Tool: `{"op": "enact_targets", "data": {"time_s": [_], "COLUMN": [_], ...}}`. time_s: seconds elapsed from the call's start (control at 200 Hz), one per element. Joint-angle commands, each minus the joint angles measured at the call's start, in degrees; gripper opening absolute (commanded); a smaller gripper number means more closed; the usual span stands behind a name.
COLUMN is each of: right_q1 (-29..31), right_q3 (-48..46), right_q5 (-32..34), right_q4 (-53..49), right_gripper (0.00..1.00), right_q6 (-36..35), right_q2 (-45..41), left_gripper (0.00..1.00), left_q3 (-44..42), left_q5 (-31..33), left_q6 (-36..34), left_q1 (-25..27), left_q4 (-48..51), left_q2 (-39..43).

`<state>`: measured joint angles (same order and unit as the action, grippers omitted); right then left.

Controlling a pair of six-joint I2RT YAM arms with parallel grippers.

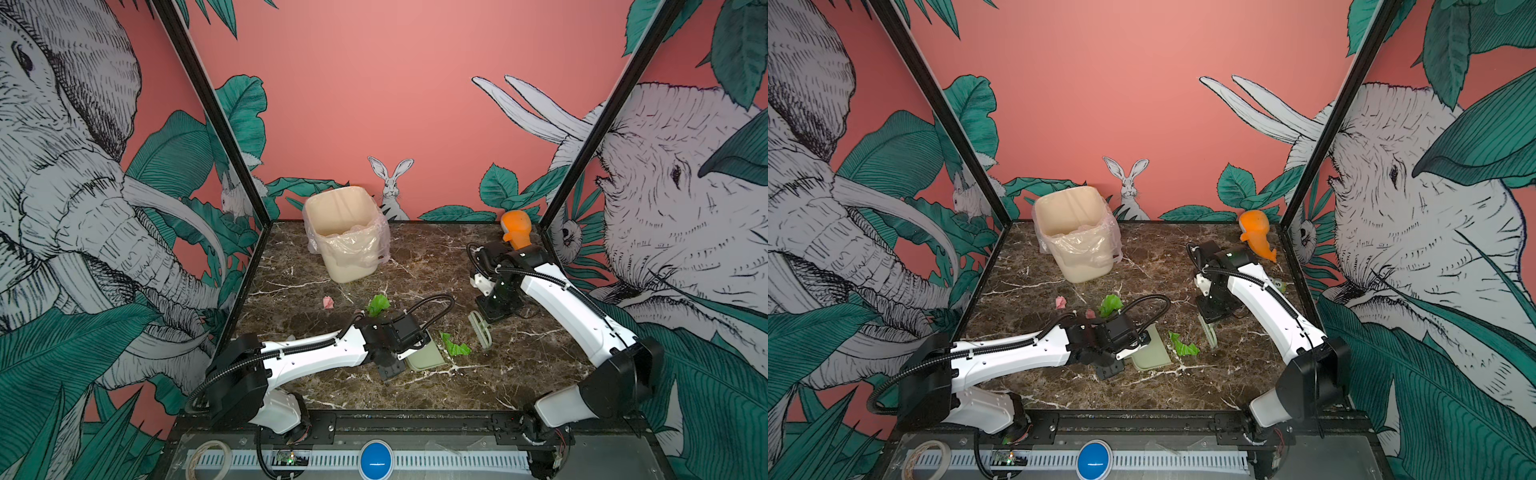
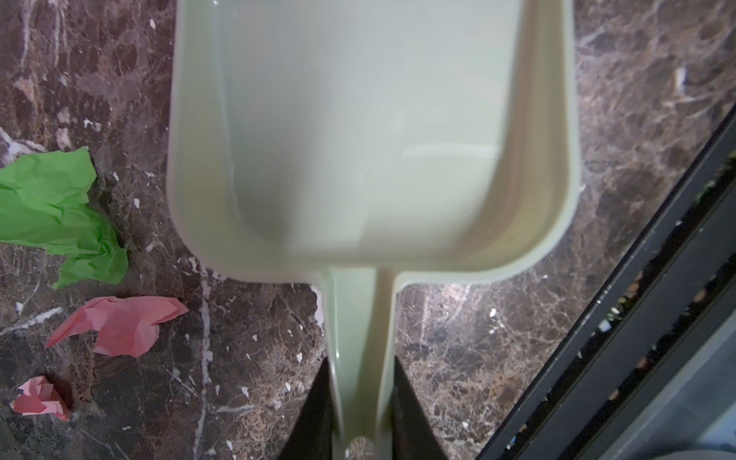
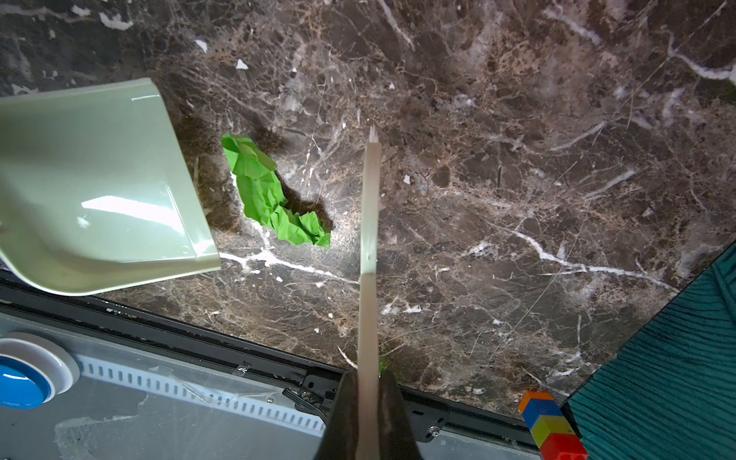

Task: Sweep away the paper scraps from the table
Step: 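Sweep the green scrap into the dustpan with the right gripper's brush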

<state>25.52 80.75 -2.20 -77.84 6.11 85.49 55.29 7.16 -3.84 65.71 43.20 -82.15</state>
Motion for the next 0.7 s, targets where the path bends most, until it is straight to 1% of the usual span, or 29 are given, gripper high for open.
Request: {"op": "enact_targets", "data": {"time_s": [0.0, 0.26, 0.695], "right_q1": [0.89, 3.49, 9.33], "right_q3": [-0.07, 0.02, 2.35], "right_q5": [1.12, 0.45, -3.64], "right_q4": [-0.19, 0.71, 2.49], "right_gripper": [0.0, 0.0, 0.0], "right_q6": [-0.22, 0.44, 3.45], "right_q2": [1.12, 3.24, 5.63], "left_gripper": [0.07, 0.06, 0.06], "left_q3": [-1.06, -1.45, -1.43], "left_q5": [0.78, 0.3, -1.21], "left_q6": [1.44, 1.63, 2.03], "left_q1": [0.79, 1.41, 1.7], "left_q4": [-1.75, -2.9, -4.26], "left_q2": [-0.27, -1.74, -4.75]}}
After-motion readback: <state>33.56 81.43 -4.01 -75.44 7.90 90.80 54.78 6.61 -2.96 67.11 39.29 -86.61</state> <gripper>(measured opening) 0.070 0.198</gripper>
